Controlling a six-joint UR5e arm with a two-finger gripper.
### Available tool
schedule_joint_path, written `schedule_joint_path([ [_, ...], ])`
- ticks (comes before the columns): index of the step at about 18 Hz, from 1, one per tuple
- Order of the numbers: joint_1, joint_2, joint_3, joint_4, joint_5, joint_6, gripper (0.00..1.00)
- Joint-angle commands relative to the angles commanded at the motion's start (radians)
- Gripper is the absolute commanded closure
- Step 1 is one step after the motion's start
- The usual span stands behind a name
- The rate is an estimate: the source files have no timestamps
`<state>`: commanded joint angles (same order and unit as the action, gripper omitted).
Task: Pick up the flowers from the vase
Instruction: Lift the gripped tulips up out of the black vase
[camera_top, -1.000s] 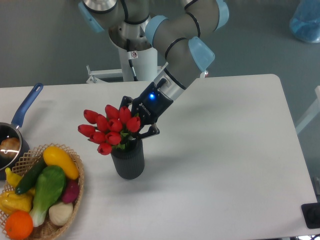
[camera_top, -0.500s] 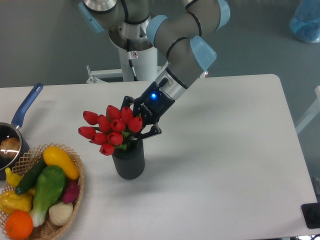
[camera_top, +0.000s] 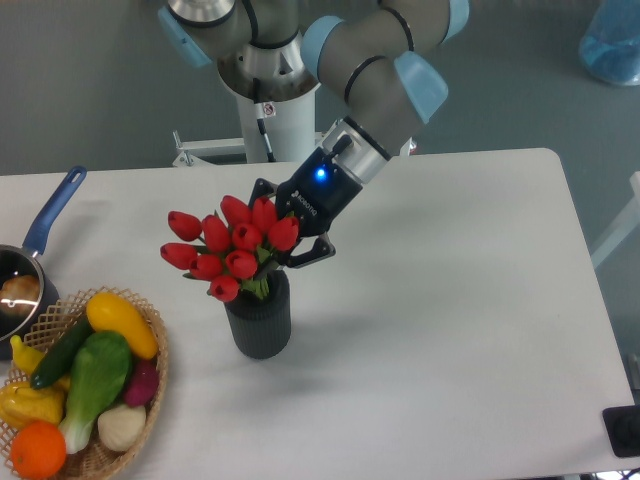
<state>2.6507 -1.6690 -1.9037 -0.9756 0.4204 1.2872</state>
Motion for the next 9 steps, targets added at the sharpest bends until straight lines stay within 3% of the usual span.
schedule_joint_path([
  [9,0.008,0.041,0.008,-0.006,-0.022,-0.065,0.63],
])
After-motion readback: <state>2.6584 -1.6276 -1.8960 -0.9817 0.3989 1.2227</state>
